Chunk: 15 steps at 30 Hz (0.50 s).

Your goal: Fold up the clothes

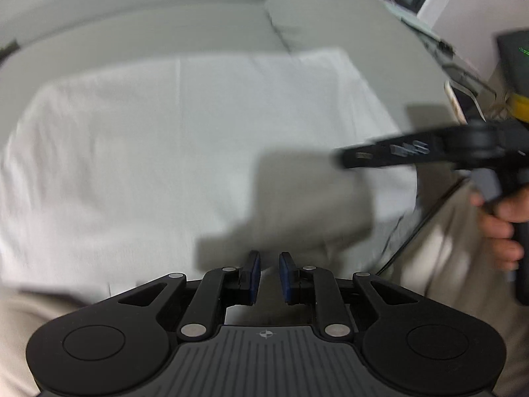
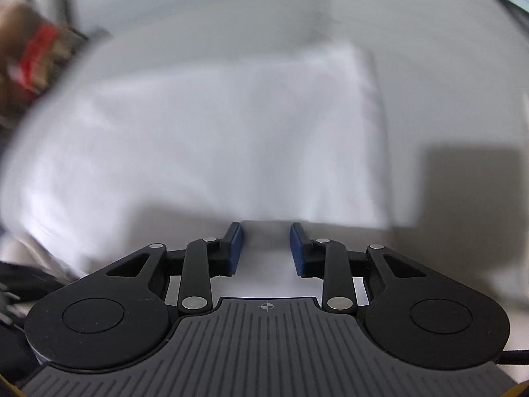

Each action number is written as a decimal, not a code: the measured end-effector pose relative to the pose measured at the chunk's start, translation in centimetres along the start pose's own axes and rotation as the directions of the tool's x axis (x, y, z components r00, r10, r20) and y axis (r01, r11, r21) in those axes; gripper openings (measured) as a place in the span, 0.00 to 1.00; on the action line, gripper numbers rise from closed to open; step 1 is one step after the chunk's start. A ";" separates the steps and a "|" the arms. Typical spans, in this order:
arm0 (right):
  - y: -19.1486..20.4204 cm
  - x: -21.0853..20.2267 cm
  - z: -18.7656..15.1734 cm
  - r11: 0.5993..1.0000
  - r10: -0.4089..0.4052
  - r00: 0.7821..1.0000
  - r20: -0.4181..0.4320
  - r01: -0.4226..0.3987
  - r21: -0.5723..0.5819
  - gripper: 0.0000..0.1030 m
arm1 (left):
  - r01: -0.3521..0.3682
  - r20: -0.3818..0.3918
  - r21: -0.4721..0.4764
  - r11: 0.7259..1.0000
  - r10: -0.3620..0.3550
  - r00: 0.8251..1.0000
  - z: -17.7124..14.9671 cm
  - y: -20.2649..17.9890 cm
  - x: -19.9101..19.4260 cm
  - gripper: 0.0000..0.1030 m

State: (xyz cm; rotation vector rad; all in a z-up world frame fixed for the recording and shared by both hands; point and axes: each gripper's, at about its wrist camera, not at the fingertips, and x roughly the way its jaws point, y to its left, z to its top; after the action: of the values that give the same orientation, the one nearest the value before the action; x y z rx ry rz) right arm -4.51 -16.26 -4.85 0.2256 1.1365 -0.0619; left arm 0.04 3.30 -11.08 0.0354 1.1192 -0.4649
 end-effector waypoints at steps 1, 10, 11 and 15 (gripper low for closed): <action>-0.8 -0.3 -0.6 0.999 -0.021 1.000 -0.018 0.022 0.028 0.32 | 0.003 -0.008 -0.004 1.000 -0.003 1.000 -0.6 0.1 -0.1 0.17; -1.9 -3.7 -2.4 0.978 0.095 0.993 0.075 -0.107 0.181 0.42 | 0.047 0.176 -0.049 0.998 -0.037 0.984 -0.5 -0.1 -3.7 0.19; -1.5 -3.6 -2.3 0.975 0.120 0.989 0.091 -0.134 0.178 0.42 | 0.038 0.202 -0.060 0.997 -0.025 0.979 -0.4 -0.3 -4.1 0.19; 0.8 -3.0 -2.6 0.970 0.187 0.974 0.125 -0.203 0.133 0.42 | -0.015 0.263 -0.098 0.995 0.040 0.964 -0.3 -0.6 -4.4 0.20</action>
State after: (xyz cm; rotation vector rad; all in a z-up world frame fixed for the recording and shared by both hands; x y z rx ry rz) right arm -8.02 -15.15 -3.06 0.4572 0.9948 0.0176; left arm -1.99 4.29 -7.29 -0.0927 0.8750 -0.3782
